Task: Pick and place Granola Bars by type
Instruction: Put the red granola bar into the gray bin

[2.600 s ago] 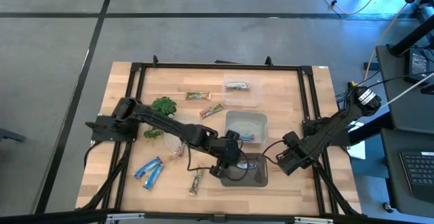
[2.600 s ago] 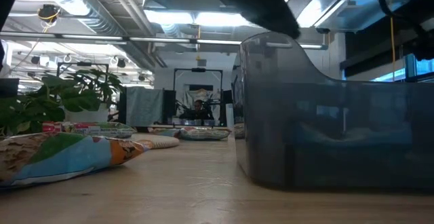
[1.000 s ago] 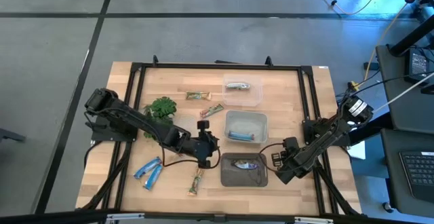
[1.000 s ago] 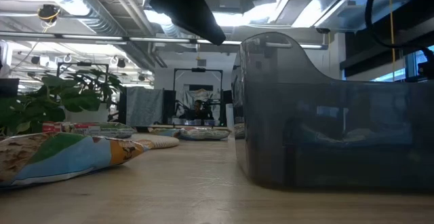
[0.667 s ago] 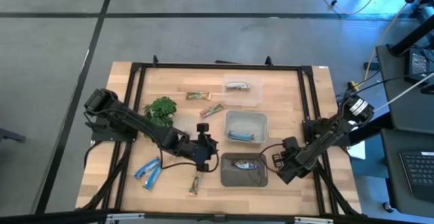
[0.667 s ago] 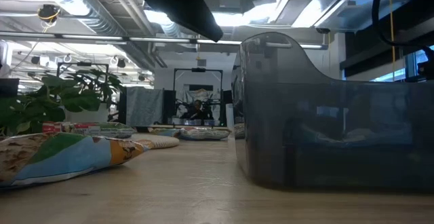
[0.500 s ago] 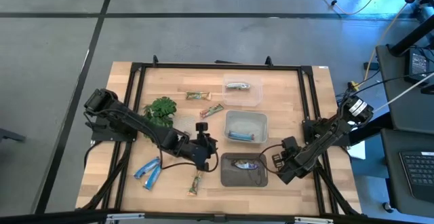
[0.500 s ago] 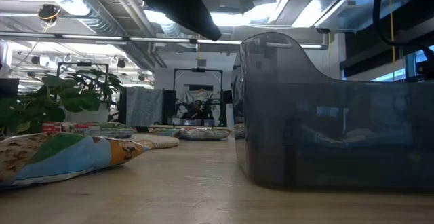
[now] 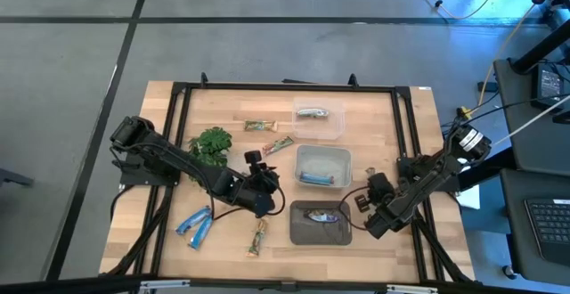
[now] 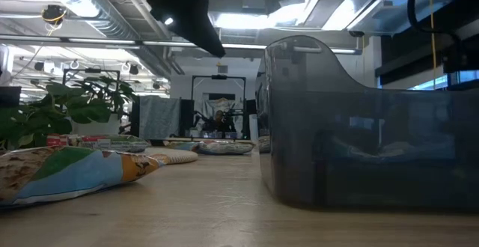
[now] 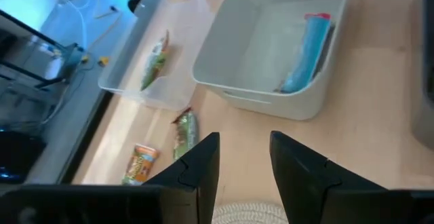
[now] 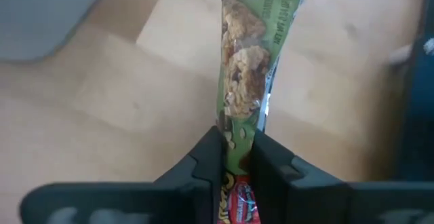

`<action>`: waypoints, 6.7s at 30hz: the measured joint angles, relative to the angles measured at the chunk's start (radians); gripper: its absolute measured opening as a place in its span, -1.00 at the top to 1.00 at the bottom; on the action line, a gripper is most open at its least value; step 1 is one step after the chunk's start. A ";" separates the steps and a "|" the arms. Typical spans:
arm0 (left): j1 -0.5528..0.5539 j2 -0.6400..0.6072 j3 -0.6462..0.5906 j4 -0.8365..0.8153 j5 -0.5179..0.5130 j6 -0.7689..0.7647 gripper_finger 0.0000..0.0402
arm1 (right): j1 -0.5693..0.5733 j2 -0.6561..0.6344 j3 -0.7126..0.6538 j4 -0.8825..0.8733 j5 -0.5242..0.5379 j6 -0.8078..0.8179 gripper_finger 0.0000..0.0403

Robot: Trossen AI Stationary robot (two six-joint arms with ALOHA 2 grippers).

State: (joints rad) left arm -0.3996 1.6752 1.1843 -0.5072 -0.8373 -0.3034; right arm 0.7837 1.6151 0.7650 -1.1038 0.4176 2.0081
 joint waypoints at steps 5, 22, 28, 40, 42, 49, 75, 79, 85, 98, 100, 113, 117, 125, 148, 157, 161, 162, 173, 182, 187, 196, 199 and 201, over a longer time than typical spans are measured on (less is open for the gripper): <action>0.000 0.000 0.000 -0.017 -0.007 0.050 0.37 | -0.006 -0.092 0.001 -0.078 0.137 -0.013 0.69; 0.012 0.000 0.000 -0.096 -0.010 0.108 0.38 | -0.343 -0.521 0.003 -0.083 0.547 -0.688 0.69; 0.042 0.000 0.000 -0.096 -0.018 0.123 0.40 | -0.502 -0.619 0.003 0.116 0.576 -1.080 0.69; 0.151 -0.057 0.000 -0.220 -0.059 -0.028 0.40 | -0.764 -0.601 0.003 0.594 0.262 -1.805 0.69; 0.160 -0.071 0.000 -0.236 -0.059 -0.033 0.41 | -0.812 -0.600 0.003 0.623 0.209 -1.869 0.69; 0.199 -0.082 0.000 -0.204 -0.054 0.006 0.40 | -0.924 -0.601 0.004 0.646 0.108 -1.977 0.69; 0.285 -0.109 -0.213 0.368 0.431 0.245 0.42 | -0.950 -0.297 0.004 0.719 -0.572 -2.121 0.69; 0.286 -0.115 -0.254 0.460 0.458 0.236 0.40 | -0.949 -0.268 0.003 0.715 -0.615 -2.119 0.69; 0.284 -0.116 -0.279 0.485 0.466 0.216 0.42 | -0.939 -0.219 0.003 0.723 -0.656 -2.118 0.69; 0.284 -0.115 -0.279 0.458 0.466 0.216 0.41 | -0.937 -0.188 0.003 0.725 -0.576 -2.118 0.25; 0.284 -0.115 -0.279 0.458 0.465 0.235 0.41 | -0.938 -0.202 0.003 0.717 -0.558 -2.117 0.19; 0.277 -0.115 -0.279 0.394 0.465 0.228 0.43 | -0.937 -0.532 0.000 0.572 -0.558 -2.092 0.11; 0.274 -0.115 -0.279 0.392 0.465 0.229 0.43 | -0.937 -0.569 -0.002 0.570 -0.558 -2.092 0.11; 0.270 -0.115 -0.279 0.390 0.482 0.223 0.43 | -0.937 -0.569 -0.003 0.571 -0.558 -2.092 0.11; 0.348 -0.115 -0.278 0.327 0.389 0.107 -0.19 | -0.937 -0.569 -0.004 0.568 -0.557 -2.092 0.11; 0.538 -0.110 -0.278 0.324 0.571 0.123 -0.11 | -0.937 -0.569 -0.004 0.568 -0.557 -2.083 0.11; 0.578 -0.091 -0.278 0.340 0.666 0.154 -0.10 | -0.938 -0.569 -0.004 0.567 -0.557 -2.080 0.11; 0.583 -0.082 -0.278 0.339 0.677 0.164 -0.10 | -0.937 -0.569 -0.004 0.567 -0.557 -2.080 0.11; 0.602 0.066 -0.278 0.421 0.667 0.185 -0.10 | -0.937 -0.568 -0.004 0.568 -0.556 -2.074 0.11; 0.618 0.133 -0.278 0.421 0.708 0.191 -0.09 | -0.938 -0.568 -0.004 0.568 -0.542 -2.065 0.11; 0.616 0.132 -0.278 0.409 0.728 0.186 -0.05 | -0.937 -0.568 -0.004 0.568 -0.542 -2.065 0.11; 0.615 0.131 -0.278 0.405 0.744 0.185 0.36 | -0.937 -0.568 -0.004 0.567 -0.540 -2.065 0.11; 0.615 0.130 -0.278 0.403 0.744 0.185 0.49 | -0.938 -0.568 -0.004 0.567 -0.540 -2.065 0.11; 0.615 0.130 -0.278 0.401 0.744 0.185 0.56 | -0.938 -0.568 -0.004 0.566 -0.540 -2.065 0.11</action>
State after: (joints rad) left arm 0.2150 1.8054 0.9066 -0.1058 -0.0936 -0.1185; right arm -0.1538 1.0470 0.7609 -0.5378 -0.1219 -0.0568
